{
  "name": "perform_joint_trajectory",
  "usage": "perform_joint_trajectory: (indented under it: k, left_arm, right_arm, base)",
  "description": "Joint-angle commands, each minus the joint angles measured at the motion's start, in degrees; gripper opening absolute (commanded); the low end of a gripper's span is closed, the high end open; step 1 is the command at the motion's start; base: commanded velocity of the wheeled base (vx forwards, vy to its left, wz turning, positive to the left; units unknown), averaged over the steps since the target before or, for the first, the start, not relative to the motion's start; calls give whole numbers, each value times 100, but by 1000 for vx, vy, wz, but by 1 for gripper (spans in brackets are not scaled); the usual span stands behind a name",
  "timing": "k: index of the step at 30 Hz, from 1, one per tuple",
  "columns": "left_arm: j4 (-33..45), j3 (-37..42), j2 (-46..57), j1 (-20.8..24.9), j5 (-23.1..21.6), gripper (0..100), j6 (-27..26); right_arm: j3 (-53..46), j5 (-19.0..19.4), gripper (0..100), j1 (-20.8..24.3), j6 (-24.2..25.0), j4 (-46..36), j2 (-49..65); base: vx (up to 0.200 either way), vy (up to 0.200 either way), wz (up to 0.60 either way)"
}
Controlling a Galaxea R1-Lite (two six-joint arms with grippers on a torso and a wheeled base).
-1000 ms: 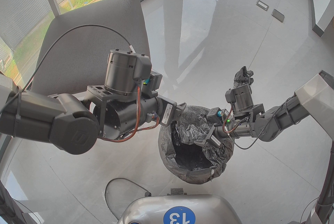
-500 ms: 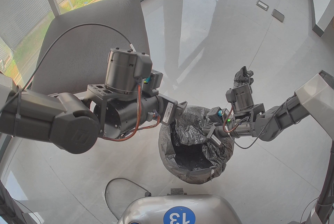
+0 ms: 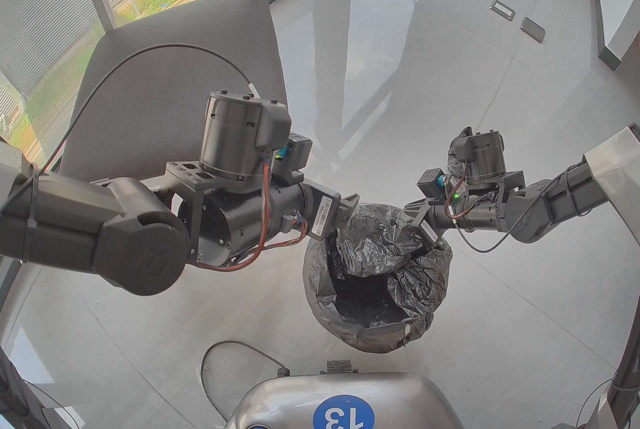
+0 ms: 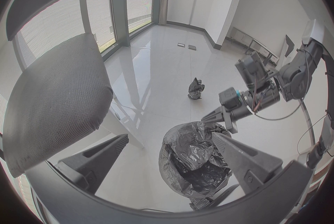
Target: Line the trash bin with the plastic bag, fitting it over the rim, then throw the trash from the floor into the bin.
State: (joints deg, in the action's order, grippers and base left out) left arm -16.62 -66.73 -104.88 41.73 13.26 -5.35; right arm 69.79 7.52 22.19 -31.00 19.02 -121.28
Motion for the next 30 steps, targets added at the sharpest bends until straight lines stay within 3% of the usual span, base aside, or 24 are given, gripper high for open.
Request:
perform_joint_trajectory:
  k: [1,7,8,12,21,30]
  left_arm:
    - [-8,-7,2,11,1,100,-1]
    - [-8,2,11,20,1,100,8]
    - [-8,2,11,20,1,100,8]
    - [-8,29,11,28,1,100,8]
    - [0,2,2,37,-8,100,8]
    - [0,-15,2,37,-8,100,8]
  right_arm:
    - [114,4,0,-83,-2,-12,131]
    - [-212,4,0,14,-29,5,237]
    - [-273,4,100,49,-55,5,272]
    - [-510,12,100,260,-196,23,325]
    - [-853,-40,100,603,-1505,23,351]
    - [-959,-84,100,1104,-1743,32,96]
  base:
    - [0,0,0]
    - [0,0,0]
    - [0,0,0]
    - [0,0,0]
    - [0,0,0]
    - [0,0,0]
